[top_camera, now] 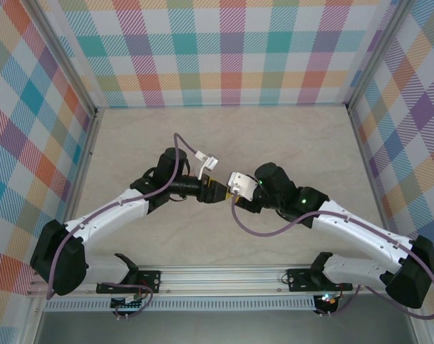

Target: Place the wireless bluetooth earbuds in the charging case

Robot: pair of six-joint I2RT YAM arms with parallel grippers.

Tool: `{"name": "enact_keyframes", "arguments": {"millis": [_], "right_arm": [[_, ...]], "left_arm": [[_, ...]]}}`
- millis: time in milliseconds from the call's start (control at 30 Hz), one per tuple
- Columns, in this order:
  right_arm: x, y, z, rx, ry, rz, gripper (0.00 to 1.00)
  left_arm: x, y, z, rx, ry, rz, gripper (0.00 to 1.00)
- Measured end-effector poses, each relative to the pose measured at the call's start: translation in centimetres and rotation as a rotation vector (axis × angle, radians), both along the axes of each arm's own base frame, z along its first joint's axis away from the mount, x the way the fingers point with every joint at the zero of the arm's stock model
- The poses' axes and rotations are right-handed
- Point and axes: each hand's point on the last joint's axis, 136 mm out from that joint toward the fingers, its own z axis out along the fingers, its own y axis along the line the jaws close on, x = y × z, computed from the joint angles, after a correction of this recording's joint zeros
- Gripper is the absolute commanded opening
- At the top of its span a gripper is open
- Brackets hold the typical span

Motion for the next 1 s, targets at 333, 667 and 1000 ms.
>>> {"name": "enact_keyframes", "arguments": {"millis": [333,667,1000], "right_arm": [[-0.1,0.2,0.0,-0.016,-0.024,0.034,0.44],[-0.1,0.2,-0.2,-0.024,-0.024,0.038,0.45],[0.1,0.2,-0.4,-0.033,-0.026,0.031,0.47]], "left_arm": [[0.4,-0.7,-0.9,0.016,0.021,-0.011,0.51],[0.3,-1.3,-1.1,0.021,0.028,-0.025,0.41],[0.1,-1.4,-1.2,0.018,0.032,-0.038,0.27]]}}
